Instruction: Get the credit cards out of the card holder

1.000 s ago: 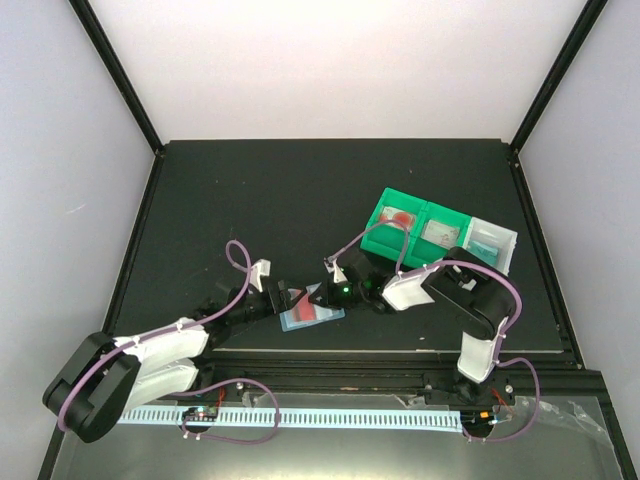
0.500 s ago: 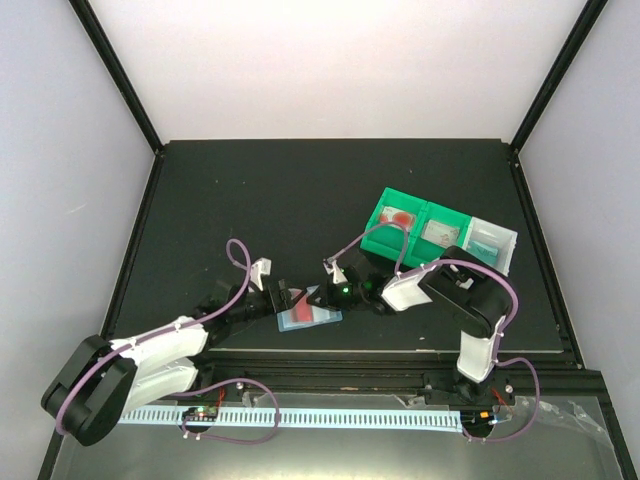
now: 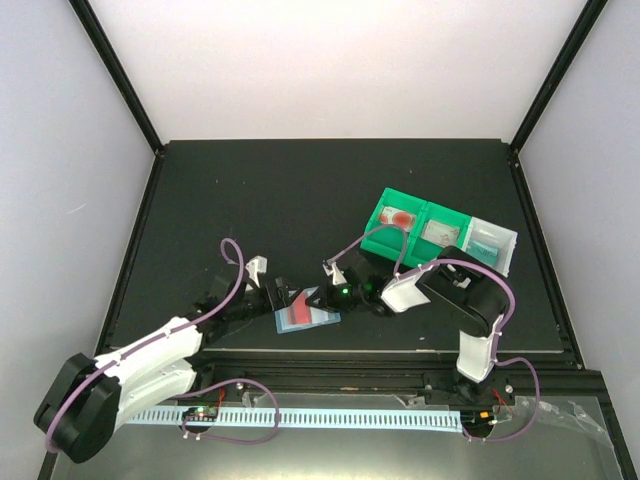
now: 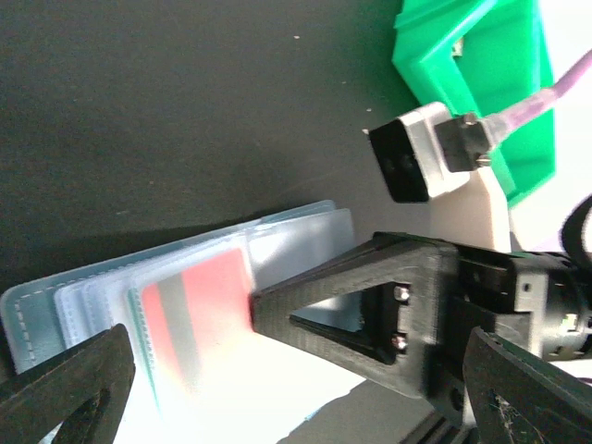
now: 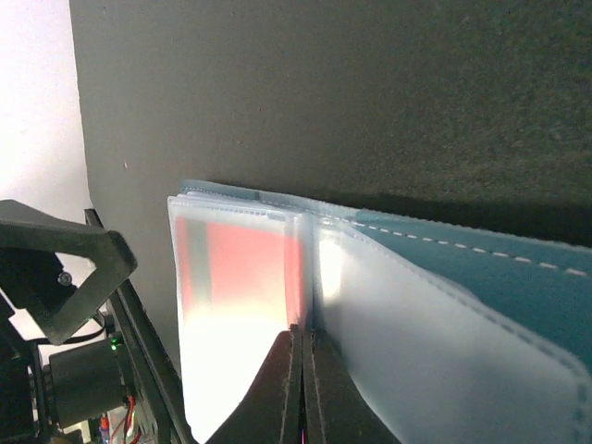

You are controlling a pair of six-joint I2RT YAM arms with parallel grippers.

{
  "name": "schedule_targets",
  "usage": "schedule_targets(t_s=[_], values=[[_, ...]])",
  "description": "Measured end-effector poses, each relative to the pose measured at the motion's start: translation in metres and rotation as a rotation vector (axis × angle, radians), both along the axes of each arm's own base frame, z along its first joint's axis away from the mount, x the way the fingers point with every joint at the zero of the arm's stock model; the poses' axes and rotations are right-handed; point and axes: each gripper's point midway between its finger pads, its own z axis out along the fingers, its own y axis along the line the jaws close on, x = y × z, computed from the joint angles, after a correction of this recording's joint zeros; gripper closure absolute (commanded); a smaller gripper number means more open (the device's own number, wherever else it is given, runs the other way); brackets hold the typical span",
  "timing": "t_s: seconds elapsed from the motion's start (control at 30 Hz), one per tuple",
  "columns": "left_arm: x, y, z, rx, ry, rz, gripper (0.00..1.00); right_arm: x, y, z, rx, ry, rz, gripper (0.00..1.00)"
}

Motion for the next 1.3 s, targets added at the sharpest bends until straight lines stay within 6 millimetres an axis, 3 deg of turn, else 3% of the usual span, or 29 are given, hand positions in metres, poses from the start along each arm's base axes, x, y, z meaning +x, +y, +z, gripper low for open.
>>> schedule_targets(t_s=[0.2, 0.5, 0.77, 1.07, 1.3], values=[[-0.002, -0.004, 0.006, -0.034, -0.002, -0.017, 0.01, 0.000, 0.002, 0.000, 0.017, 0.006, -0.001, 0.97], [0.000, -0.008, -0.021, -0.001, 0.065, -0.024, 0.01, -0.001, 0.001, 0.000, 0.019, 0.007, -0.002, 0.97], [0.006, -0.010, -0.020, -0.013, 0.048, -0.020, 0.01, -0.001, 0.000, -0.001, 0.024, 0.008, -0.009, 0.97], [-0.002, -0.003, -0.009, -0.001, 0.028, -0.025, 0.01, -0.001, 0.000, -0.001, 0.024, 0.011, -0.013, 0.97], [-0.005, -0.005, -0.016, 0.008, 0.051, -0.040, 0.01, -0.001, 0.000, -0.001, 0.024, 0.014, -0.016, 0.97]])
